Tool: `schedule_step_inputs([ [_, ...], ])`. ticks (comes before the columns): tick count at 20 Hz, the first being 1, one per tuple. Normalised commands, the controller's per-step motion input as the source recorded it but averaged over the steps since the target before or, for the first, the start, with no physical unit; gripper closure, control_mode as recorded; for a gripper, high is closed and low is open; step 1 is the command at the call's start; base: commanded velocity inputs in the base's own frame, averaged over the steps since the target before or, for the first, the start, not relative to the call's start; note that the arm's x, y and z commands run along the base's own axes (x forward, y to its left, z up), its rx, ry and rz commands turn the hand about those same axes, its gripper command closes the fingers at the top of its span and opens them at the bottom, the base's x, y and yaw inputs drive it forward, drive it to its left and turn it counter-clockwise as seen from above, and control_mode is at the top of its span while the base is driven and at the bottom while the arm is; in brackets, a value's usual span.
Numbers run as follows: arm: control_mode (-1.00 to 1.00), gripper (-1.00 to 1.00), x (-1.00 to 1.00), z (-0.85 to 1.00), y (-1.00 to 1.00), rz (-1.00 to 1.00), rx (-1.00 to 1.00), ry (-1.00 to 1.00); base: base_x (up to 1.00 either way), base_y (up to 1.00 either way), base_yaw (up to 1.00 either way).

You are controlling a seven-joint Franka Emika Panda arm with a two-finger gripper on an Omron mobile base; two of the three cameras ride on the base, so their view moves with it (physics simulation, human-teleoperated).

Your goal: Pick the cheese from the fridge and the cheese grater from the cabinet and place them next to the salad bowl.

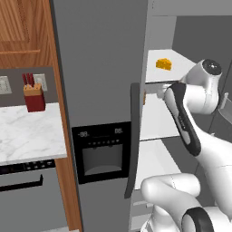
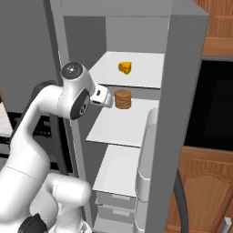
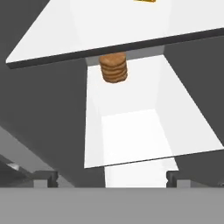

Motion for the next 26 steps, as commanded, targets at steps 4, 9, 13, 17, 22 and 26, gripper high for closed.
schedule_step_inputs([
  [4, -1.00, -1.00, 0.18, 0.31, -0.35, -0.15, -0.12, 0.01, 0.00, 0.00, 0.00],
  [9, -1.00, -1.00, 0.18, 0.27, -0.34, -0.03, -0.14, 0.10, 0.00, 0.00, 0.00],
  [13, -1.00, -1.00, 0.09, 0.27, -0.32, 0.04, -0.12, 0.05, 0.00, 0.00, 0.00],
  [17, -1.00, -1.00, 0.03, 0.32, -0.23, 0.21, -0.05, 0.04, 0.00, 0.00, 0.00],
  [22, -1.00, -1.00, 0.16, 0.16, -0.18, 0.27, -0.02, 0.00, 0.00, 0.00, 0.00],
  [26, -1.00, -1.00, 0.25, 0.14, -0.08, 0.25, 0.00, 0.00, 0.00, 0.00, 0.00],
])
